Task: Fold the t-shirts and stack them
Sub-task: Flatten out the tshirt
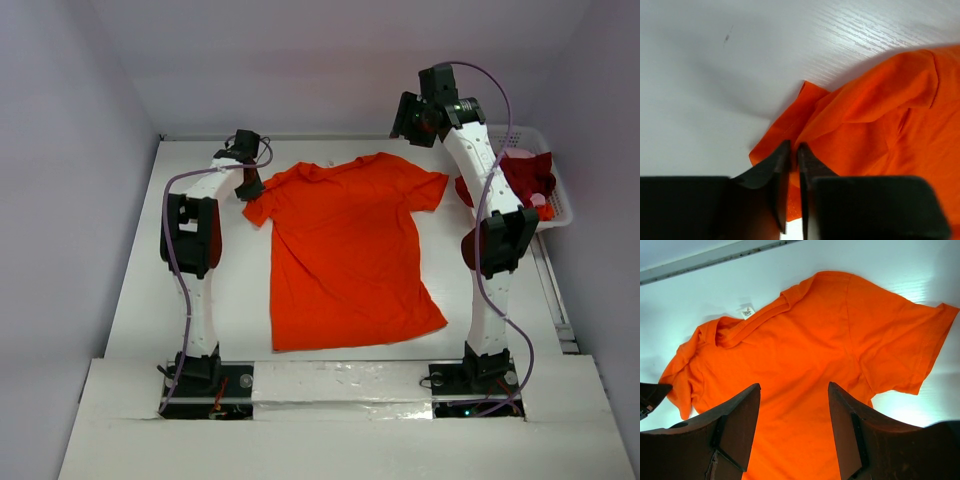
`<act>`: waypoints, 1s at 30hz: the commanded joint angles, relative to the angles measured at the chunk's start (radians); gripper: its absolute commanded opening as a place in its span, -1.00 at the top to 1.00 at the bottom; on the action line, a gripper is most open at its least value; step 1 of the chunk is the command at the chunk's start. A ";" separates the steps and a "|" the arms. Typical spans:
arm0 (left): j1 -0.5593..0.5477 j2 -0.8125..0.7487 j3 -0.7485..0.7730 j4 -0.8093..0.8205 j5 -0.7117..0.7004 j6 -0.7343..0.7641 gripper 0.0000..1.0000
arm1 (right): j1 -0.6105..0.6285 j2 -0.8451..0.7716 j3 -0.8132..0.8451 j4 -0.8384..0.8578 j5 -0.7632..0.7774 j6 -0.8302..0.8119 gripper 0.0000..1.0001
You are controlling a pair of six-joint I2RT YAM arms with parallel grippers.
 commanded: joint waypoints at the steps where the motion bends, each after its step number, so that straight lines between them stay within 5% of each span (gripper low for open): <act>1: 0.000 -0.016 0.034 -0.008 0.000 0.002 0.88 | 0.006 -0.010 0.043 0.032 -0.008 0.001 -0.24; 30: 0.031 0.078 0.220 -0.106 -0.093 -0.044 1.00 | 0.035 -0.087 -0.027 0.040 -0.017 0.001 -0.22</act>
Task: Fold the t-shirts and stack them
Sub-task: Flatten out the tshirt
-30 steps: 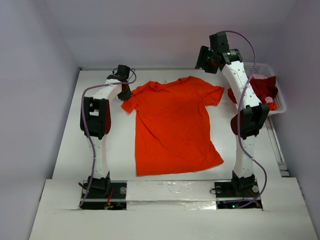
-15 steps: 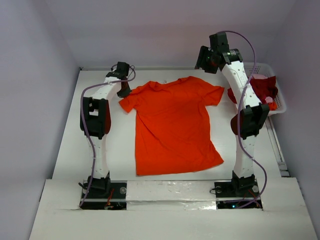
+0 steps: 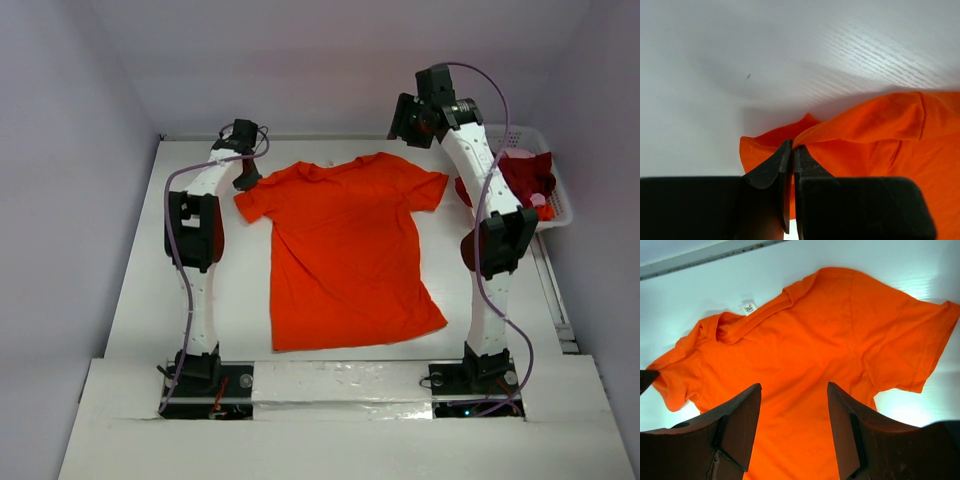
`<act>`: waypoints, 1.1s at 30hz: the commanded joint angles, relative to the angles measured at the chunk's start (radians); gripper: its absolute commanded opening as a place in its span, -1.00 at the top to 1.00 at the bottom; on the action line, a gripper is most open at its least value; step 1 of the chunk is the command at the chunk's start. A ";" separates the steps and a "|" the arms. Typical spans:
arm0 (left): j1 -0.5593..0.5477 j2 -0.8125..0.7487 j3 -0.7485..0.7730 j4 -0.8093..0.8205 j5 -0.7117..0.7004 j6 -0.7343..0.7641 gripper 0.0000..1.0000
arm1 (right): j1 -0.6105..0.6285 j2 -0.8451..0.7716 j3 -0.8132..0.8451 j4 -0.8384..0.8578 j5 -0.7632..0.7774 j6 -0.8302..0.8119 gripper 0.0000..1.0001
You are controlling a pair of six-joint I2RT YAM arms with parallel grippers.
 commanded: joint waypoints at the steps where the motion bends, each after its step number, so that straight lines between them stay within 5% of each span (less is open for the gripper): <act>1: 0.015 0.004 0.044 -0.028 -0.029 -0.017 1.00 | 0.025 -0.089 -0.022 0.041 -0.012 0.002 -0.22; 33: 0.070 0.086 0.169 -0.039 -0.069 -0.044 1.00 | 0.081 -0.190 -0.145 0.087 -0.001 -0.002 -0.21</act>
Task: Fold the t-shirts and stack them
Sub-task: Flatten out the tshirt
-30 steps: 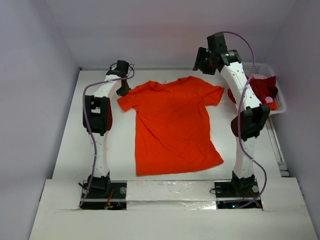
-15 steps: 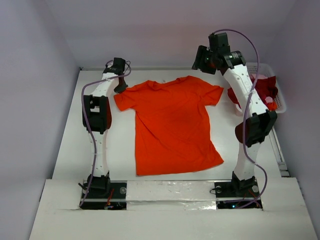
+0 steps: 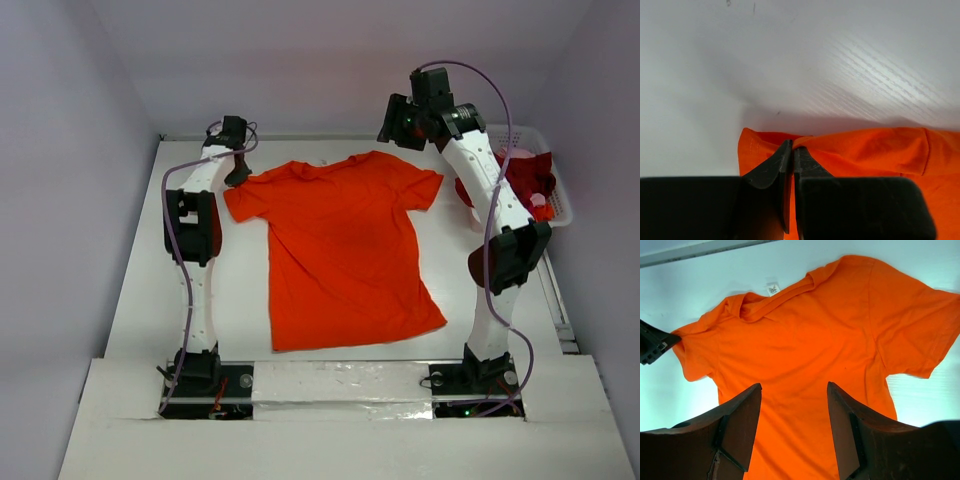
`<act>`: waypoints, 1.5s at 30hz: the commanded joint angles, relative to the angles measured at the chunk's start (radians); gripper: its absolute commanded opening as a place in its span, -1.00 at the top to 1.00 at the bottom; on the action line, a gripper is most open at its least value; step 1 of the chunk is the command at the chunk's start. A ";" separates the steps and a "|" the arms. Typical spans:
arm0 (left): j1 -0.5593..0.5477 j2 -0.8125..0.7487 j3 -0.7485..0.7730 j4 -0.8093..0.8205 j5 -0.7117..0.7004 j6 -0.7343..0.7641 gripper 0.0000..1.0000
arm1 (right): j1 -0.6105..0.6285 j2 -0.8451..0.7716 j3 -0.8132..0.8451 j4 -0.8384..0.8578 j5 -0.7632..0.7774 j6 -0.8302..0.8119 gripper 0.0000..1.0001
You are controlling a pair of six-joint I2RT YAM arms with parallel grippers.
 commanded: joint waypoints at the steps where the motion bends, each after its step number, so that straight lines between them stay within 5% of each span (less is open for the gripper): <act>1: 0.012 -0.007 0.057 -0.002 -0.044 -0.016 1.00 | 0.006 -0.032 -0.005 0.043 0.006 -0.009 -0.21; 11: 0.030 0.040 0.132 -0.013 -0.037 -0.019 0.92 | 0.015 -0.032 -0.008 0.049 0.000 -0.009 -0.21; 16: 0.030 0.037 0.127 -0.004 -0.028 -0.022 0.57 | 0.015 -0.036 -0.019 0.057 -0.004 -0.009 -0.21; 20: 0.030 0.031 0.110 0.001 -0.028 -0.022 -0.40 | 0.015 -0.040 -0.024 0.060 -0.004 -0.007 -0.21; 21: 0.030 0.023 0.101 0.000 -0.028 -0.027 -0.98 | 0.015 -0.040 -0.025 0.061 -0.005 -0.009 -0.21; 40: 0.030 -0.386 -0.181 0.081 -0.006 -0.047 -0.98 | 0.015 0.046 0.116 0.023 0.012 -0.013 -0.21; 43: 0.030 -0.412 -0.230 0.065 0.085 -0.067 -0.98 | 0.015 0.068 0.120 0.017 0.050 -0.019 -0.20; 45: -0.014 -0.452 -0.348 0.099 0.145 -0.084 -0.73 | 0.006 0.103 0.160 -0.012 0.058 -0.013 -0.08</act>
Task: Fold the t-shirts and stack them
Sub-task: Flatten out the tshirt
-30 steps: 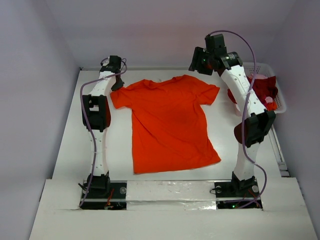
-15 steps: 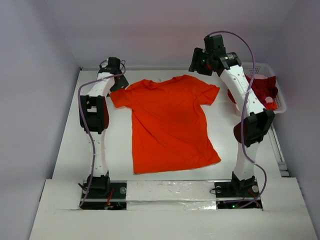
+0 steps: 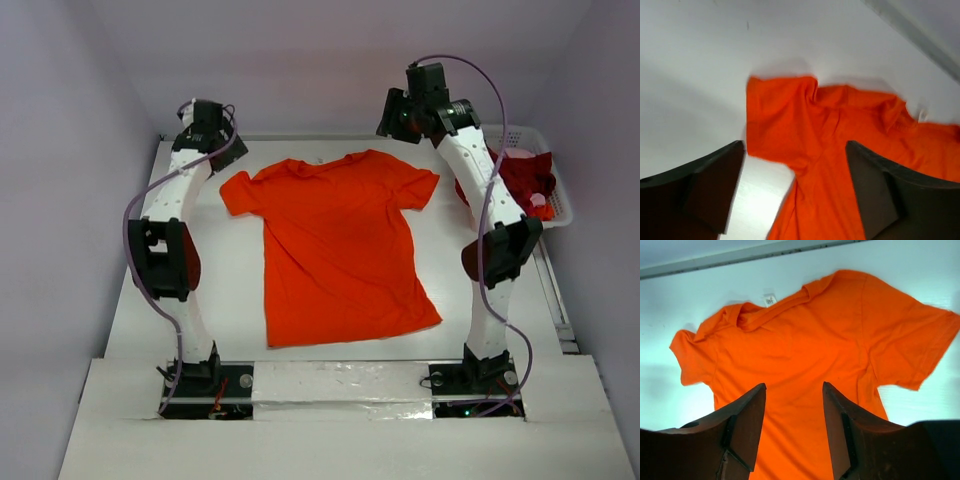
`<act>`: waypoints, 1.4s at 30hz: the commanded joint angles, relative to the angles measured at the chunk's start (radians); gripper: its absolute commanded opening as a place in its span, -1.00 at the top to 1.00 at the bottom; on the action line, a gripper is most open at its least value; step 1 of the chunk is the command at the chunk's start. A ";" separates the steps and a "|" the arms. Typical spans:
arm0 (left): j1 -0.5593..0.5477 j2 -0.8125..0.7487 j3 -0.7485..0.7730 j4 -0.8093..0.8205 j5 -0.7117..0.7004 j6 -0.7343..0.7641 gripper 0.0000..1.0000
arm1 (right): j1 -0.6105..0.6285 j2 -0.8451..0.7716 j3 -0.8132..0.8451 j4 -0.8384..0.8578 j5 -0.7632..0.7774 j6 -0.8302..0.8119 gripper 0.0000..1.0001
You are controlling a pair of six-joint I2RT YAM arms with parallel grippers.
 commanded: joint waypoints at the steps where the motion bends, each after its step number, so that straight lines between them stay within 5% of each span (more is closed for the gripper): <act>1: -0.053 -0.076 -0.151 0.020 0.126 -0.045 -0.53 | 0.000 0.068 0.096 -0.029 0.027 0.008 0.19; 2: -0.073 -0.096 -0.186 0.031 0.143 -0.053 -0.04 | -0.012 0.124 0.126 -0.046 0.023 0.015 0.33; 4: -0.149 -0.141 -0.252 0.034 0.169 -0.066 0.53 | -0.024 0.176 0.234 -0.083 0.019 0.022 0.76; 6: -0.197 -0.167 -0.306 0.058 0.269 -0.078 0.74 | -0.035 0.224 0.294 -0.074 -0.006 0.025 0.99; 11: -0.353 -0.202 -0.317 0.077 0.452 -0.098 0.90 | -0.073 0.270 0.318 0.004 -0.228 0.085 1.00; 19: -0.464 -0.265 -0.337 0.000 0.550 -0.199 1.00 | -0.073 0.367 0.289 -0.009 -0.277 0.070 1.00; 29: -0.496 -0.173 -0.297 -0.024 0.639 -0.244 1.00 | -0.073 0.378 0.144 0.070 -0.461 0.110 1.00; 42: -0.518 -0.035 -0.360 0.057 0.771 -0.263 1.00 | -0.073 0.321 0.021 0.143 -0.444 0.079 1.00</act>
